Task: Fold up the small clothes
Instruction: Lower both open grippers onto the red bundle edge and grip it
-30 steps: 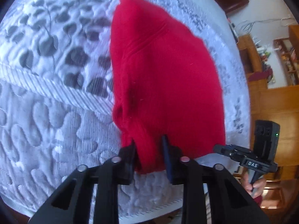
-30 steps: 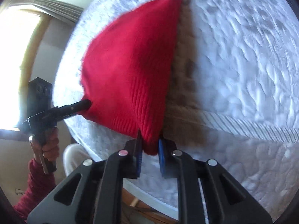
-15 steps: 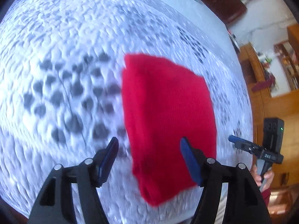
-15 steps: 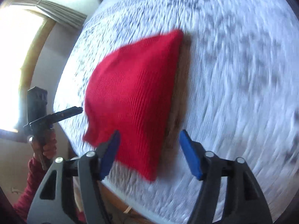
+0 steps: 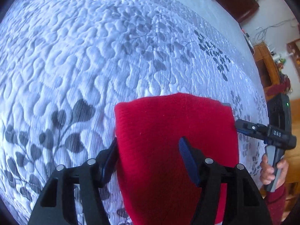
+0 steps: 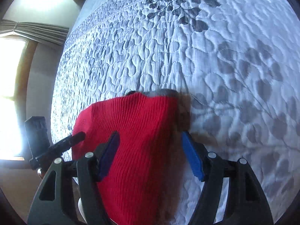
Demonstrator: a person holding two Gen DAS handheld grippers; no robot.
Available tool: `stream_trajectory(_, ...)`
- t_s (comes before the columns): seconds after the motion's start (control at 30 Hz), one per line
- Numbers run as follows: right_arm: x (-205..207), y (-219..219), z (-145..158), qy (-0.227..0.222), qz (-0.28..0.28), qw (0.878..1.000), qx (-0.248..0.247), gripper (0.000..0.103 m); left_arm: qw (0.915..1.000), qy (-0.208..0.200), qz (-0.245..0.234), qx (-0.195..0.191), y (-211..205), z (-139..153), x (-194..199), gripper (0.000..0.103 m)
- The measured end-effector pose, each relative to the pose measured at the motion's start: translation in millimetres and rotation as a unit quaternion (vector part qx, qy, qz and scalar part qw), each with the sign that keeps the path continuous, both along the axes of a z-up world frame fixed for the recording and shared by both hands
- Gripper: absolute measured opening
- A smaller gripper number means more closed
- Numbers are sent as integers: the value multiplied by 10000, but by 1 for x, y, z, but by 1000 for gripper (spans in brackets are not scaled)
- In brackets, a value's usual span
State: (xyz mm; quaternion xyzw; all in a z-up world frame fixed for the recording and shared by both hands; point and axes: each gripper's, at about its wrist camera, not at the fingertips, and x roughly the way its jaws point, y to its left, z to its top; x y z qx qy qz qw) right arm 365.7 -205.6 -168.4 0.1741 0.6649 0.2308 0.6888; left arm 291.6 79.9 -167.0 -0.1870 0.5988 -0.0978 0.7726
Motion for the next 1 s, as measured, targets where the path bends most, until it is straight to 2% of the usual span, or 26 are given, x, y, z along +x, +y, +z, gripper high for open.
stream_trajectory(0.03, 4, 6, -6, 54, 74, 10000, -11, 48, 10000, -55, -5, 39, -1, -2, 1, 56)
stream_trajectory(0.07, 5, 9, -7, 69, 131, 9999, -33, 23, 9999, -52, 4, 108, -2, -5, 3, 45)
stream_trajectory(0.1, 5, 11, -4, 11, 209, 9998, -77, 9, 9999, -35, 9, 164, -1, -6, 5, 34)
stream_trajectory(0.17, 4, 17, 9, -335, 377, 9987, -102, 8, 9999, 12, 98, 39, 6, -4, 8, 26)
stream_trajectory(0.23, 2, 18, 19, -598, 428, 9971, -198, 7, 9995, 26, 288, -134, 16, -7, 6, 25)
stream_trajectory(0.37, 8, 13, -11, -334, 277, 9967, -689, 7, 9963, -140, 632, -567, 28, -26, -4, 27)
stream_trajectory(0.43, 6, 13, -15, -384, 298, 9966, -671, 9, 9963, -244, 590, -576, 27, -25, -6, 28)
stream_trajectory(0.47, 6, 14, -12, -432, 335, 9962, -681, 14, 9968, -288, 538, -524, 26, -21, -8, 31)
stream_trajectory(0.53, 1, 12, -3, -487, 298, 9963, -636, 33, 9980, -301, 476, -279, 21, -11, -14, 36)
stream_trajectory(0.6, -8, 8, 13, -637, 281, 9962, -528, 64, 9986, -359, 395, 34, 16, 1, -22, 50)
stream_trajectory(0.63, -14, 6, 20, -689, 275, 9962, -453, 66, 9985, -408, 352, 137, 13, 7, -27, 53)
stream_trajectory(0.7, -23, 3, 27, -653, 289, 9971, -252, 67, 9982, -487, 237, 255, 7, 18, -37, 67)
stream_trajectory(0.83, -54, 5, 32, -611, 470, 9968, -193, 67, 9979, -531, 85, 364, -6, 29, -53, 68)
stream_trajectory(0.9, -64, 6, 29, -583, 522, 9968, -185, 73, 9976, -511, 18, 466, -12, 30, -58, 69)
stream_trajectory(1.0, -79, 5, 25, -526, 562, 9969, -131, 74, 9966, -506, -102, 647, -19, 30, -65, 69)
